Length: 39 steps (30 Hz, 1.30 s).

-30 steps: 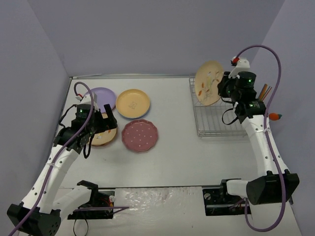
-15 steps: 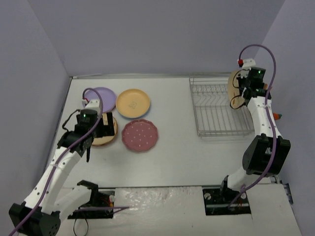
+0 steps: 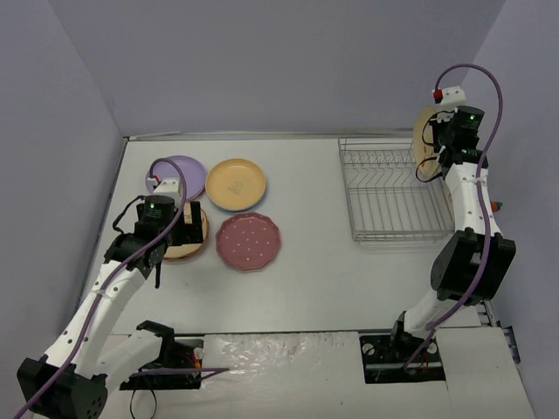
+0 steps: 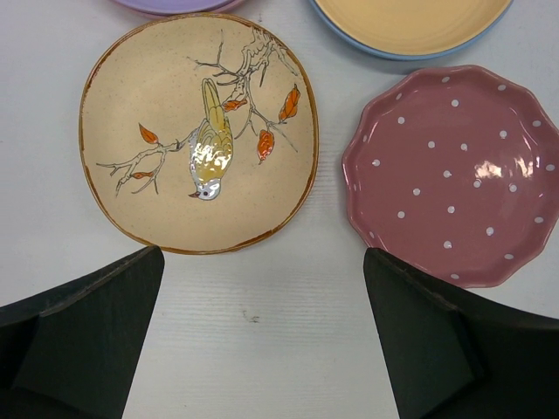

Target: Load the plates into the dish rack

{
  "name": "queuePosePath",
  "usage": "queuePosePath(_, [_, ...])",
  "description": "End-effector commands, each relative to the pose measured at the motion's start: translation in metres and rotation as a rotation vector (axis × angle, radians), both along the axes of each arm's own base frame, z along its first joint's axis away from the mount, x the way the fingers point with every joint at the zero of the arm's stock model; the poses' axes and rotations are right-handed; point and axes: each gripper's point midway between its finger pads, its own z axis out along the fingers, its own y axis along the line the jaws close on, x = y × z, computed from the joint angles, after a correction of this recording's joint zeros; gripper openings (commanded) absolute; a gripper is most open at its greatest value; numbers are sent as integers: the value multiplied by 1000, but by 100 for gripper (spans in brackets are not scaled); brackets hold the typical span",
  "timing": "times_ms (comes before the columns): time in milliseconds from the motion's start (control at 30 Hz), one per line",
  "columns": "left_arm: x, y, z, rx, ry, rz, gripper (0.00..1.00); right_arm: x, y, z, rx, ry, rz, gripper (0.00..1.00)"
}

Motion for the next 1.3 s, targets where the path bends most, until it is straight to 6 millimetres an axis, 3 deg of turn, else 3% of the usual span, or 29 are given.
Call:
queuePosePath(0, [16, 3, 22, 4, -80, 19, 97, 20, -11, 110, -93, -337, -9, 0])
queuePosePath(300, [16, 6, 21, 6, -79, 34, 97, 25, -33, 85, -115, -318, -76, 0])
queuePosePath(700, [16, 7, 18, -2, -66, 44, 97, 30, -39, 57, -46, -322, -105, 0])
queuePosePath(1033, [15, 4, 15, -20, -55, 38, 97, 39, -36, -2, 55, -241, -74, 0])
queuePosePath(1133, [13, 3, 16, -31, -57, 39, 97, 40, -33, -14, 77, -224, -67, 0])
queuePosePath(1267, [11, -1, 16, -60, -55, 40, 97, 39, -31, -21, 97, -215, -63, 8])
